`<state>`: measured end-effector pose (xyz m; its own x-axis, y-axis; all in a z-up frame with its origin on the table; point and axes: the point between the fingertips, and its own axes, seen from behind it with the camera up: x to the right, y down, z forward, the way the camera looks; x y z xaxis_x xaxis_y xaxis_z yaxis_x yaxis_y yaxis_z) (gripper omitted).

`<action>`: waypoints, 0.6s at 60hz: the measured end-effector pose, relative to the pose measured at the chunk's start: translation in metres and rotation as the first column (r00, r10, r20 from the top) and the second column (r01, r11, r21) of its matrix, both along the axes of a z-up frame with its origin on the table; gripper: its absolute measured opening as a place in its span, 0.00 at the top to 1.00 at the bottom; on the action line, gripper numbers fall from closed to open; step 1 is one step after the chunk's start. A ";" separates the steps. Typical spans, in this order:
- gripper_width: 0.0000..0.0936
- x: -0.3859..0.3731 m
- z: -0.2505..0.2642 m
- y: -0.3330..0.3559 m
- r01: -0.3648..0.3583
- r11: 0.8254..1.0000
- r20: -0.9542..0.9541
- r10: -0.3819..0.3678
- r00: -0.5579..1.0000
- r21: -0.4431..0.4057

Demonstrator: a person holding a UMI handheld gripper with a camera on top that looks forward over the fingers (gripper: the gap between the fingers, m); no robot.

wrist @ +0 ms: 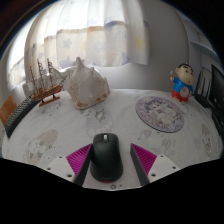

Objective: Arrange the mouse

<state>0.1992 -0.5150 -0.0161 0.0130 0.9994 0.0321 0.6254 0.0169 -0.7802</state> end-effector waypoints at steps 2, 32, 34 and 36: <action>0.25 0.000 -0.001 0.000 -0.007 1.000 0.002 0.007 1.000 0.002; 0.55 -0.033 0.068 0.014 -0.069 0.998 -0.047 0.069 0.997 0.002; 0.55 -0.041 0.081 0.019 -0.060 0.998 -0.071 0.060 0.996 -0.009; 0.55 -0.048 0.090 0.027 -0.051 0.999 -0.085 0.051 0.995 -0.006</action>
